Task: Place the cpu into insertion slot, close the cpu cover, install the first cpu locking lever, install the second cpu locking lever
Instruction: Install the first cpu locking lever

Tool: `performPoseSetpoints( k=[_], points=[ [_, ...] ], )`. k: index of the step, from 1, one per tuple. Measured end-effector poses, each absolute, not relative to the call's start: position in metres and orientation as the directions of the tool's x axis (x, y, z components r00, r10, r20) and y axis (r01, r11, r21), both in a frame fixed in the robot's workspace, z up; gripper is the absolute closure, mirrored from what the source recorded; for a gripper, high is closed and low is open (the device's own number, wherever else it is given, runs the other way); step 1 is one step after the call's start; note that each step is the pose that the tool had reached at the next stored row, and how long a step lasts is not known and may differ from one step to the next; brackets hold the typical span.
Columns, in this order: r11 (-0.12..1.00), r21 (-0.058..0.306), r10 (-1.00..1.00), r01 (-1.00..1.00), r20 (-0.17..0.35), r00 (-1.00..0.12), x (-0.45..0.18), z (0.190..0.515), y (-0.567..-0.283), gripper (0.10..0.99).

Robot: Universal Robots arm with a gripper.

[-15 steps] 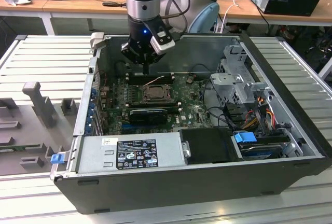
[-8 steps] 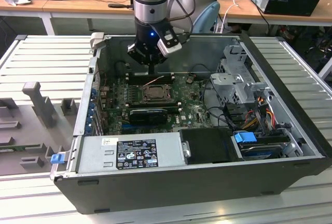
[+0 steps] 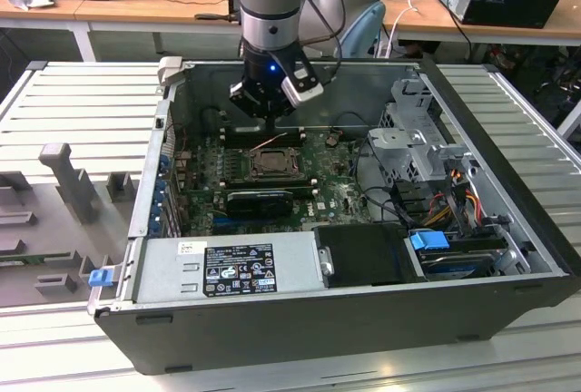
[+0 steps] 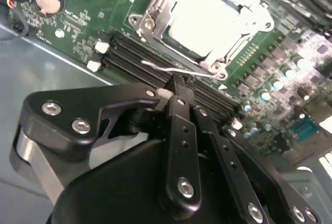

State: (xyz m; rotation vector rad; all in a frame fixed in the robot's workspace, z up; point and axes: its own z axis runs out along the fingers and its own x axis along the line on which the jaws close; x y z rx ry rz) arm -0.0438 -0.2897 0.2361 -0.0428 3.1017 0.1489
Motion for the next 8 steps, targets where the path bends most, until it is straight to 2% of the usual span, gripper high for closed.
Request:
performPoseSetpoints(
  k=[8],
  points=[
    [0.995, 0.095, -0.035, -0.038, -0.037, -0.999, -0.0426, 0.2314, -0.2897, 0.98]
  ],
)
